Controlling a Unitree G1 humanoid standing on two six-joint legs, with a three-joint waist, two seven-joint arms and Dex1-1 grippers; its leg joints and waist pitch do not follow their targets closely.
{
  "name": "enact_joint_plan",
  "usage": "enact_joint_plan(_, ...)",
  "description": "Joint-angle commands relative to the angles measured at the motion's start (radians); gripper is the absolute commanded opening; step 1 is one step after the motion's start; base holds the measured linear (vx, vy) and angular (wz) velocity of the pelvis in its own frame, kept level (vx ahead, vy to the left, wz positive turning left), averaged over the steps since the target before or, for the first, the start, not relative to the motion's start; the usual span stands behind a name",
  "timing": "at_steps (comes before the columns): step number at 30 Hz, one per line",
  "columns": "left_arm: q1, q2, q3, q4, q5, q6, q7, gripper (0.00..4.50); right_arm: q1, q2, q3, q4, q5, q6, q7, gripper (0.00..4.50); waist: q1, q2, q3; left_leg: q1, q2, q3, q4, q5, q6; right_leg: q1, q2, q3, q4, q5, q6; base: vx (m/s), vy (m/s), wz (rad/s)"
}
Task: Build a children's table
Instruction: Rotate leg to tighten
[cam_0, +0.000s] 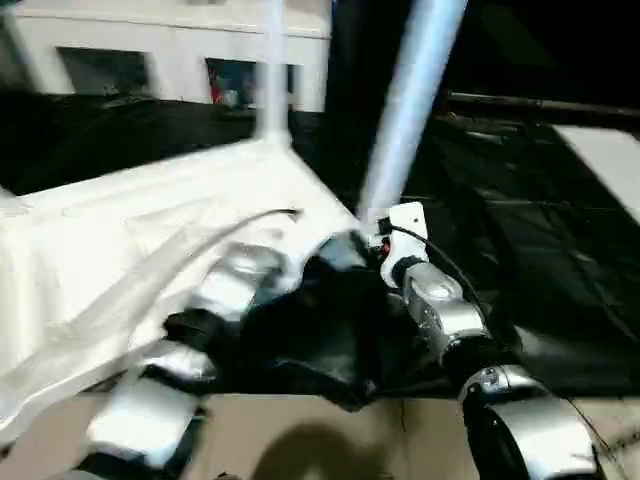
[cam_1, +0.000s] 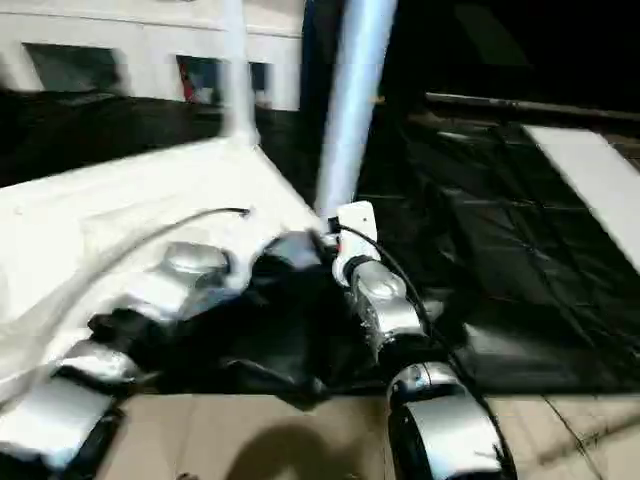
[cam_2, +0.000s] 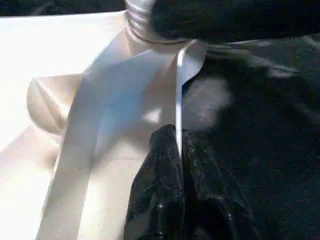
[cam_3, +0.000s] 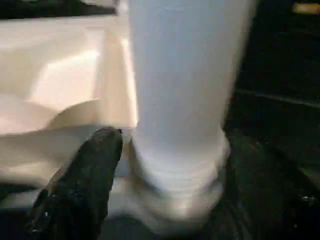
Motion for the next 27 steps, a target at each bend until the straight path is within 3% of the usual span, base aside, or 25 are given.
enact_joint_plan(1,0.040,0.013,0.003,0.000,0.002,-0.010,-0.022,0.00,0.004,-0.009,0.018,-0.055,0.027,0.009,0.092,3.85,0.009,-0.003,-0.062,-0.019,0.019,-0.010,-0.075,-0.218,0.033,0.065,-0.075,0.041,-0.087,-0.289,-0.137,0.002,-0.002,-0.18)
enact_joint_plan(3,0.054,0.040,-0.012,-0.021,-0.002,-0.025,-0.089,0.00,0.028,-0.054,0.041,-0.102,0.031,0.030,0.190,3.89,0.011,0.000,-0.063,-0.001,0.022,-0.003,-0.069,-0.206,0.049,0.054,-0.075,0.043,-0.089,-0.221,-0.182,0.000,0.000,0.00)
enact_joint_plan(7,0.082,0.106,-0.057,-0.061,-0.009,-0.087,-0.253,0.00,0.091,-0.165,0.099,-0.194,0.020,0.041,0.383,3.89,0.024,-0.005,-0.067,0.000,0.023,0.004,-0.064,-0.136,0.087,0.059,-0.075,0.045,-0.079,-0.119,-0.213,0.000,0.000,0.00)
enact_joint_plan(9,0.101,0.141,-0.077,-0.085,-0.030,-0.109,-0.356,0.00,0.119,-0.218,0.118,-0.227,0.018,0.049,0.473,3.89,0.025,-0.011,-0.065,0.000,0.024,0.006,-0.065,-0.127,0.090,0.058,-0.075,0.045,-0.077,-0.111,-0.223,0.000,0.000,0.00)
enact_joint_plan(12,0.141,0.210,-0.122,-0.172,-0.075,-0.136,-0.522,0.00,0.140,-0.265,0.138,-0.263,0.014,0.057,0.589,3.89,0.030,-0.010,-0.065,0.003,0.030,0.005,-0.067,-0.128,0.085,0.058,-0.078,0.045,-0.070,-0.105,-0.237,0.000,0.000,0.00)
enact_joint_plan(18,0.151,0.226,-0.120,-0.226,-0.100,-0.112,-0.581,0.00,0.146,-0.279,0.170,-0.307,0.029,0.091,0.660,3.89,0.033,-0.009,-0.059,0.012,0.031,0.008,-0.070,-0.167,0.065,0.051,-0.076,0.047,-0.077,-0.154,-0.235,0.000,0.000,0.00)
enact_joint_plan(19,0.151,0.226,-0.120,-0.227,-0.100,-0.112,-0.582,0.00,0.147,-0.279,0.175,-0.311,0.033,0.096,0.670,3.89,0.035,-0.007,-0.058,0.018,0.033,0.010,-0.070,-0.184,0.059,0.046,-0.076,0.048,-0.081,-0.174,-0.233,0.000,0.000,0.00)
enact_joint_plan(22,0.153,0.219,-0.117,-0.235,-0.101,-0.109,-0.590,0.00,0.151,-0.272,0.190,-0.333,0.041,0.107,0.704,3.89,0.040,-0.012,-0.059,0.016,0.031,0.010,-0.070,-0.175,0.053,0.049,-0.074,0.049,-0.078,-0.167,-0.228,0.000,0.000,0.00)
enact_joint_plan(24,0.156,0.218,-0.118,-0.239,-0.105,-0.107,-0.592,0.00,0.145,-0.266,0.188,-0.325,0.034,0.104,0.701,3.89,0.043,-0.008,-0.060,0.013,0.031,0.008,-0.071,-0.167,0.050,0.050,-0.076,0.048,-0.076,-0.163,-0.224,0.000,0.000,0.00)
enact_joint_plan(27,0.166,0.230,-0.126,-0.252,-0.111,-0.102,-0.598,0.00,0.141,-0.263,0.186,-0.306,0.028,0.104,0.711,3.50,0.048,-0.010,-0.061,0.012,0.030,0.008,-0.071,-0.161,0.044,0.052,-0.076,0.048,-0.074,-0.155,-0.220,0.000,0.000,0.00)
